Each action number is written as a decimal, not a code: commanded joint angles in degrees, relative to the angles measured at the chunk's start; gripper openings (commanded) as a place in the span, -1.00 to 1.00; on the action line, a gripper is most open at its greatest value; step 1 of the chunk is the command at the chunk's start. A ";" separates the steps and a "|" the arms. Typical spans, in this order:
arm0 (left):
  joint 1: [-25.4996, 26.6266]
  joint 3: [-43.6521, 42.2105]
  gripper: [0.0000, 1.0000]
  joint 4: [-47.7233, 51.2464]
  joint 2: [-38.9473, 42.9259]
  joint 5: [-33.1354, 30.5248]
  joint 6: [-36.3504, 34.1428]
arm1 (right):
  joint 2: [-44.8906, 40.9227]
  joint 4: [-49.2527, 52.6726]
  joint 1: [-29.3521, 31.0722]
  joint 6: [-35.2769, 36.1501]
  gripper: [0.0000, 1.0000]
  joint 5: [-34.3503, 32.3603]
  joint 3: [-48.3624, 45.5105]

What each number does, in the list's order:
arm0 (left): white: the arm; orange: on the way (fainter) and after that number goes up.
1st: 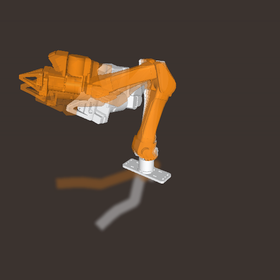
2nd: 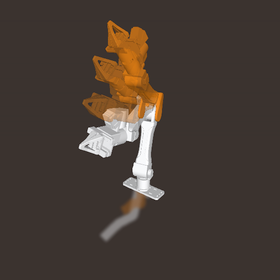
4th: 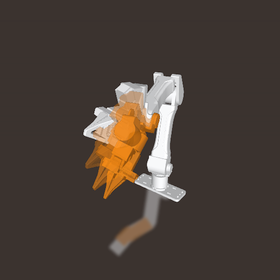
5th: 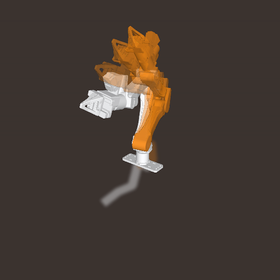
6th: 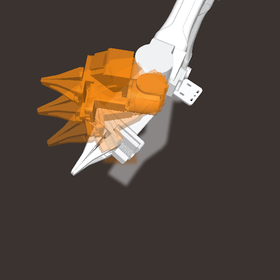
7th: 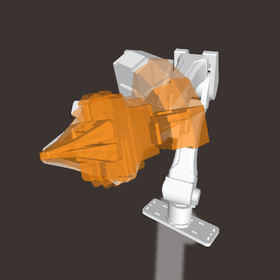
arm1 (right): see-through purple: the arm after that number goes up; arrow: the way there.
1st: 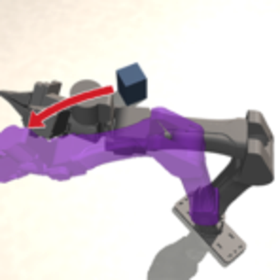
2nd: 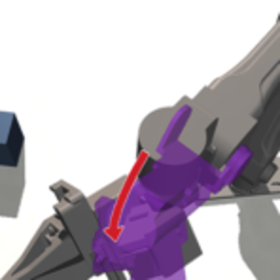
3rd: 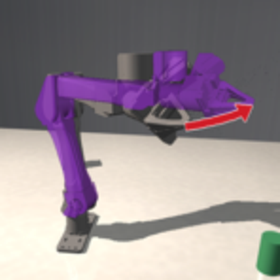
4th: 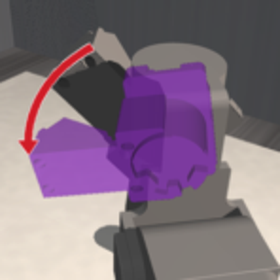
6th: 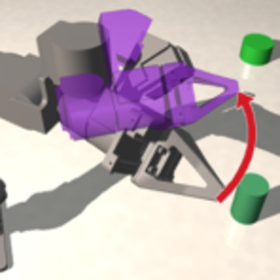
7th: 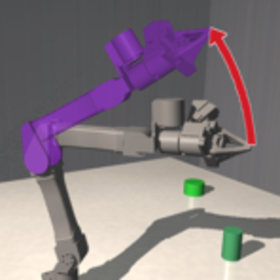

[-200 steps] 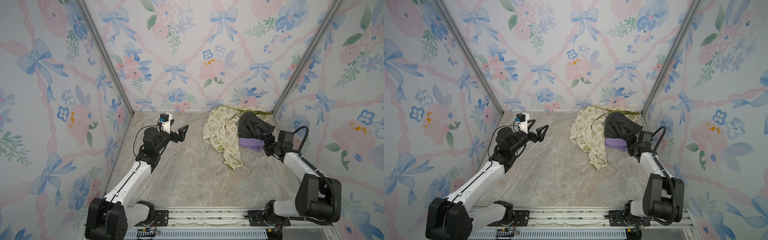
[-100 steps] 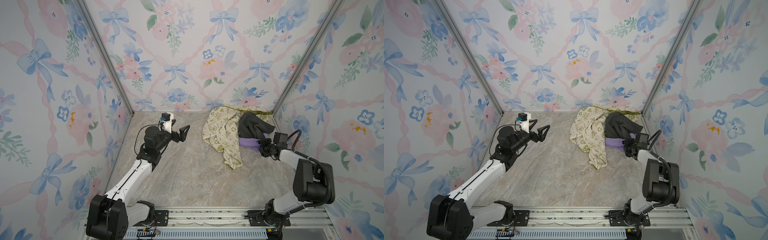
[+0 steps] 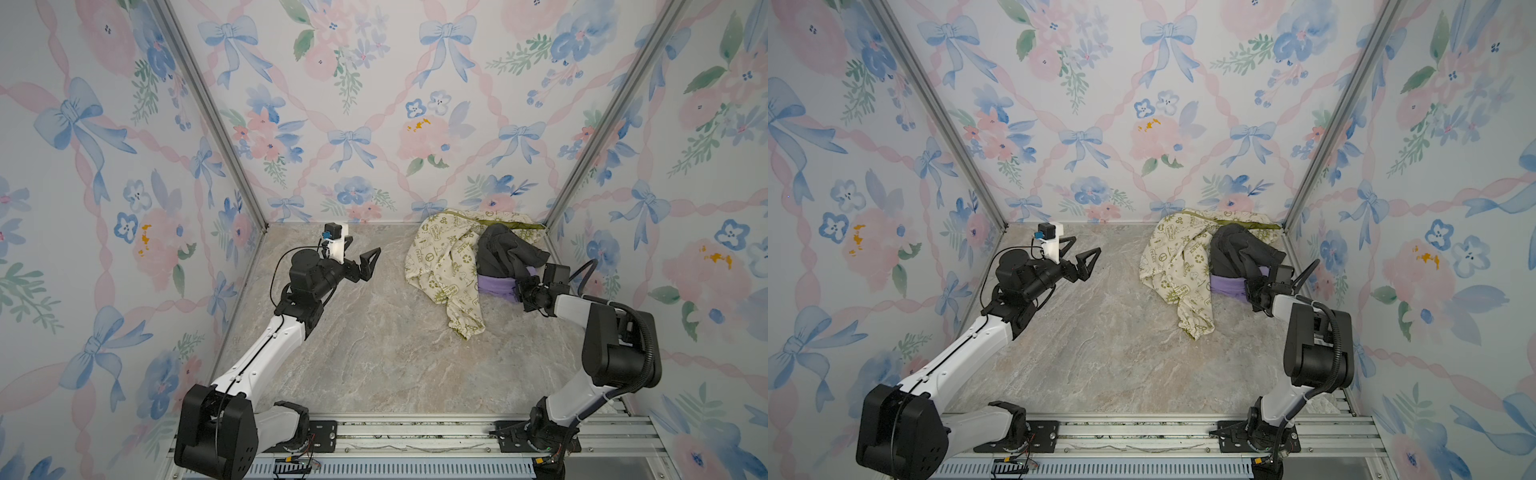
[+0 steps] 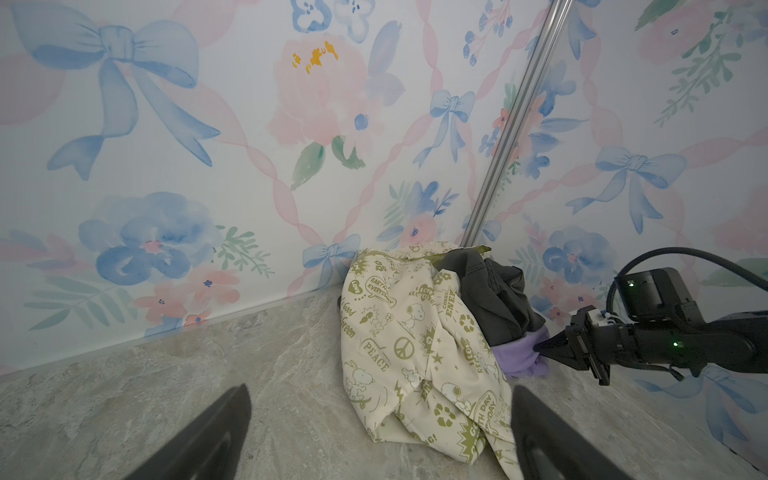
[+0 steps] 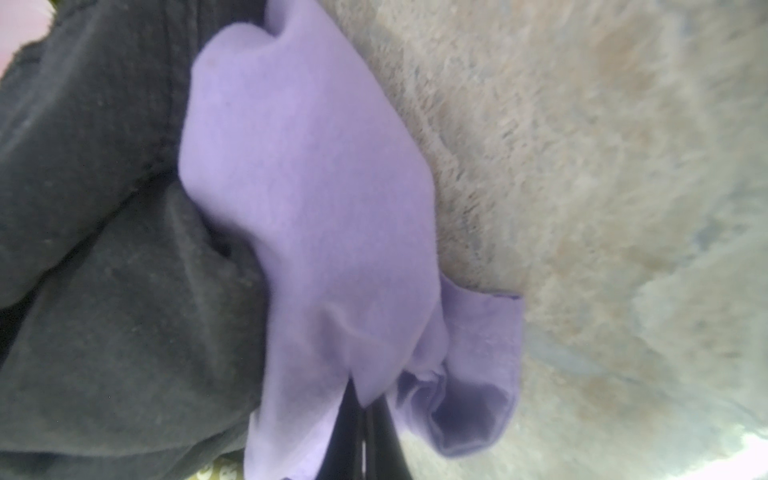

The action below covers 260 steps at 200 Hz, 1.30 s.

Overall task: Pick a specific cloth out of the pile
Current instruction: 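Grasp the lavender cloth with the right gripper and lift it from the pile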

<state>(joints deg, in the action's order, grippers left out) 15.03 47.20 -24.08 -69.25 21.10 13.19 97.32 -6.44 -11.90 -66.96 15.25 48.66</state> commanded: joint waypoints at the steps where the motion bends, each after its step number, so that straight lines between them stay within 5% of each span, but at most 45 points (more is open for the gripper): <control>1: 0.33 1.31 0.96 -0.45 -0.27 1.05 0.36 | -0.63 -0.56 0.52 -0.72 -1.00 -0.31 2.08; 138: 0.49 2.51 0.96 -1.41 -1.13 2.80 0.94 | -11.39 3.27 2.84 -0.88 -1.00 -2.85 10.84; 260: 1.06 1.38 0.96 -2.28 0.18 2.76 2.17 | -15.31 -4.74 3.70 -3.40 -1.00 -2.71 16.32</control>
<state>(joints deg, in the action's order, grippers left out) 15.75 48.53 -24.34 -69.91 23.03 14.26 84.66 -3.68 -8.69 -69.30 13.08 61.30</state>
